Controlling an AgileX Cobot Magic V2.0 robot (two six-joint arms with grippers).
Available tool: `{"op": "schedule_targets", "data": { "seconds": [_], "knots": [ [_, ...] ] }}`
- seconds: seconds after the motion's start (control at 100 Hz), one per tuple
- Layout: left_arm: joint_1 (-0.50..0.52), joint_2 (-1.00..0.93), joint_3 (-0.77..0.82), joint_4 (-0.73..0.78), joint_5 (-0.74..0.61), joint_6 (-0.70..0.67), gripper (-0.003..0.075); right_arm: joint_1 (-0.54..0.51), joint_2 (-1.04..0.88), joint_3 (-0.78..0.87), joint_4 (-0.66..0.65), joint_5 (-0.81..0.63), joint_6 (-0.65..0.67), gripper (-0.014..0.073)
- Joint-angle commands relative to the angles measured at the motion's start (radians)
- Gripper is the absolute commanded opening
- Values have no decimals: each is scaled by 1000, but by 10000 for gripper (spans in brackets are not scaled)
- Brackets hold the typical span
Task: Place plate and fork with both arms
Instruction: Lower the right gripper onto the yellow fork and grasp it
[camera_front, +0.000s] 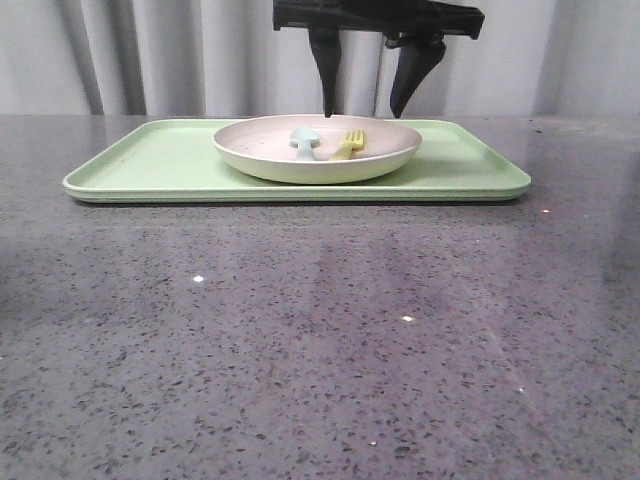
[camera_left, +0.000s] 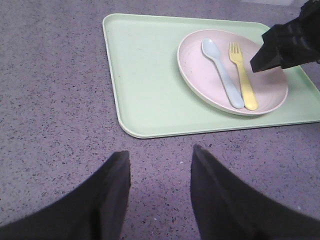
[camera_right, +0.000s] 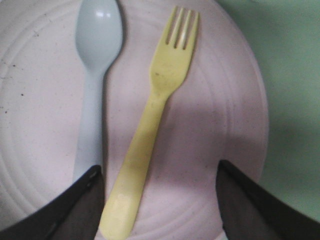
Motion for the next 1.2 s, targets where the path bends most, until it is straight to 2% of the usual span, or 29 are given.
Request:
{"op": "schedule_targets", "data": {
  "seconds": [0.0,1.04,1.11,1.19],
  "knots": [
    [-3,-6,-27,-1,-63,-11,294,-4,-54,-35,-11,-54,21,489],
    [-3,-6,-27,-1,-63,-11,294,-12,23,-35,19,-59,32,486],
    [-3,-6,-27,-1,-63,-11,294,-12,23,-35,19,-59,32,452],
    [-3,-6,-27,-1,-63,-11,294,-12,24,-35,19,-60,32,359]
  ]
}}
